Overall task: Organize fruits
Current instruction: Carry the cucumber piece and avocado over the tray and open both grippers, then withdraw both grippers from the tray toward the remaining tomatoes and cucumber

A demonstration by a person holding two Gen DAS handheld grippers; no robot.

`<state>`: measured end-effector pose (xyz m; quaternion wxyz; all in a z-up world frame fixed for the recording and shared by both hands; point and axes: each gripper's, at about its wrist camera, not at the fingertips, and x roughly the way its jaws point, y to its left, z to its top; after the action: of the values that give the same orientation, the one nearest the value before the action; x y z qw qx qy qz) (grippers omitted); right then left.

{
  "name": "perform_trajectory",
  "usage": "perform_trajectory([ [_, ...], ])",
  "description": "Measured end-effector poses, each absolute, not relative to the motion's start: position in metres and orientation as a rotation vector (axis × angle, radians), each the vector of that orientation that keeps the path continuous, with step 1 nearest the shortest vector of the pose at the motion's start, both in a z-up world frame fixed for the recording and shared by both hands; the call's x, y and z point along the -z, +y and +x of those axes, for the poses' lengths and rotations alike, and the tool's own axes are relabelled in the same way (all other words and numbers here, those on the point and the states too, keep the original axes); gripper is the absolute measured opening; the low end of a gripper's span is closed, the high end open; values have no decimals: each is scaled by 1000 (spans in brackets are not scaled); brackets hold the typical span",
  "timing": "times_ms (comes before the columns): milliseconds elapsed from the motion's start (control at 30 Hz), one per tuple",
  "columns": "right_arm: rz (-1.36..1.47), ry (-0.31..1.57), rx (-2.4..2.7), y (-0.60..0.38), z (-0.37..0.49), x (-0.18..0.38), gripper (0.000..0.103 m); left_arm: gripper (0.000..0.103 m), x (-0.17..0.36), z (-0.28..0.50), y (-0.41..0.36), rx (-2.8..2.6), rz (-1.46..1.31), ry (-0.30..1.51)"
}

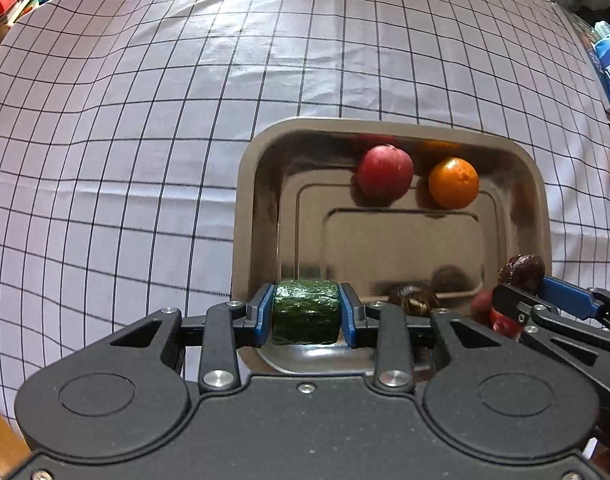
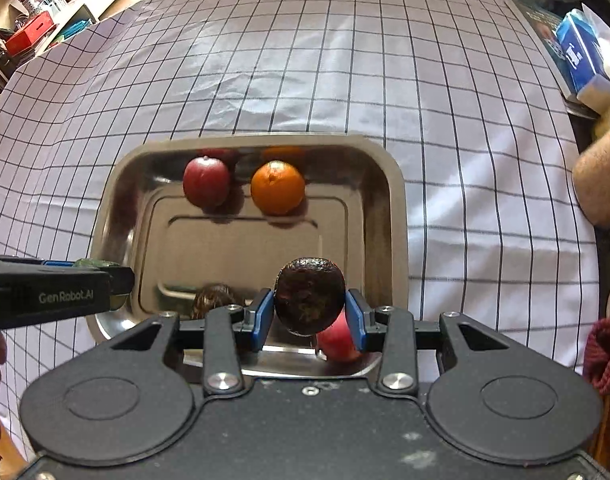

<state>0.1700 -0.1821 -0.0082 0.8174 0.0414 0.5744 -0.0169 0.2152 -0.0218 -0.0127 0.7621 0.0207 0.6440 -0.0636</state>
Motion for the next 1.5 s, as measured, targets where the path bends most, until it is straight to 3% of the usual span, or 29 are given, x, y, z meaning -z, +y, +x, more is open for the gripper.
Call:
perform_trajectory([
  [567,95,1198,42,-177,175,-3,41,44,-1,213,-25,130,71,1382],
  [1100,71,1222,27,-169,106,-3,41,44,-13,153,-15,125,83,1359],
  [1500,79,1235,-3,-168,43,7,41,44,7,89,7,97,110,1352],
])
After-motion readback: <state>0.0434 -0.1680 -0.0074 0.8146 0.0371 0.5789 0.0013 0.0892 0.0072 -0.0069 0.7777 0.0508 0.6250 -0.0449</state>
